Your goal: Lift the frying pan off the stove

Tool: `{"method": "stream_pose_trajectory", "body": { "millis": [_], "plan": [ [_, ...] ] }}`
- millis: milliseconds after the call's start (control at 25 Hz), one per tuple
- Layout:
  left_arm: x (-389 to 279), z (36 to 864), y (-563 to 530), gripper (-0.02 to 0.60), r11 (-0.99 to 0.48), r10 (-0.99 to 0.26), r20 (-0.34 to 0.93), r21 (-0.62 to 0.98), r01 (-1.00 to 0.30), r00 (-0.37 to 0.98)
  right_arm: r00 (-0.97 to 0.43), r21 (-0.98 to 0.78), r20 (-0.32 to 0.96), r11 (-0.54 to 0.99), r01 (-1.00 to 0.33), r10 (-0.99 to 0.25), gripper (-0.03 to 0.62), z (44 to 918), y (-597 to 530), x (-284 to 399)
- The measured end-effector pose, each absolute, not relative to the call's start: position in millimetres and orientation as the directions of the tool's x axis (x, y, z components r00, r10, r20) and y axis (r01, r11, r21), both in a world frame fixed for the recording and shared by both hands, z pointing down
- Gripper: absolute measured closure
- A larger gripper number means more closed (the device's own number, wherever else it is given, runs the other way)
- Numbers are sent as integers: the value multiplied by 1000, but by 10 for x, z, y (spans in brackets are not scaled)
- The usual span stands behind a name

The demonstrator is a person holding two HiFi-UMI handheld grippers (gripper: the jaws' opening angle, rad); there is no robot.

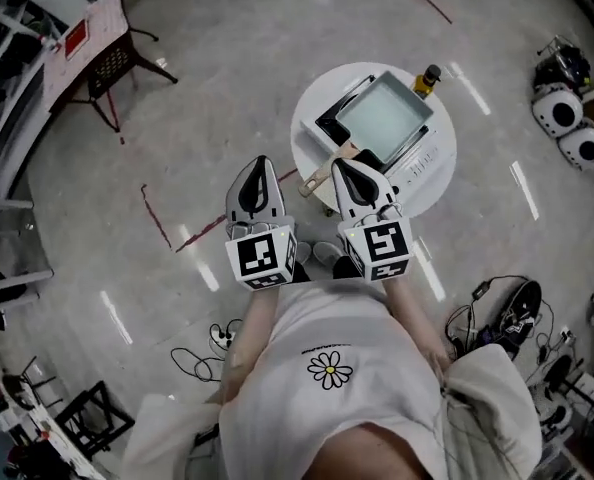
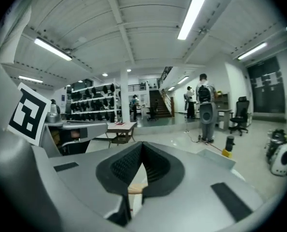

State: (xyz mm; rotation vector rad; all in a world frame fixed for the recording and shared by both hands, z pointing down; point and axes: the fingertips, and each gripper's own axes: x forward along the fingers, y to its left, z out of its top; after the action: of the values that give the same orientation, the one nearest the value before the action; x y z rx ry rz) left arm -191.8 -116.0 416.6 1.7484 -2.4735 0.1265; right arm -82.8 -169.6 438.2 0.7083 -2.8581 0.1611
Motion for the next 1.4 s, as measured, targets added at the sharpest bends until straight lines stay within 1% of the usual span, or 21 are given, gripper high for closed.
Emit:
{"method": "stream_pose_trajectory", "body": {
  "millis": [240,360,480,680,920,1240,1400],
  "plan": [
    [-1638,4169,-1578,581,93,-987,134,-9,-996,-94,-705,-54,226,714,-698,-672,591,4414,-1848,-325],
    [-1514,4152,-1660,581,9,-991,130,-12,-1000,-11,-634,-47,224,642,-765,-740,591,4376,-1843,-140],
    [-1439,4166,-1720,581,-49,-991,126,-15,-999,46,-584,-41,225,591,-805,-780,591,4384,-1807,-21],
    [-1375,4188,-1757,581,-110,-986,125,-21,-994,107,-525,-32,238,534,-845,-817,591,4427,-1726,89],
    [-1307,4164,-1744,581,-143,-983,121,-29,-989,139,-499,-36,243,507,-861,-832,591,4441,-1656,148],
    [-1360,4158,-1681,581,-137,-984,124,-42,-990,131,-541,-105,231,532,-840,-809,591,4453,-1657,25],
    [-1405,4128,-1652,581,-120,-986,122,-40,-992,115,-557,-141,267,539,-830,-787,591,4501,-1680,-34]
  ]
}}
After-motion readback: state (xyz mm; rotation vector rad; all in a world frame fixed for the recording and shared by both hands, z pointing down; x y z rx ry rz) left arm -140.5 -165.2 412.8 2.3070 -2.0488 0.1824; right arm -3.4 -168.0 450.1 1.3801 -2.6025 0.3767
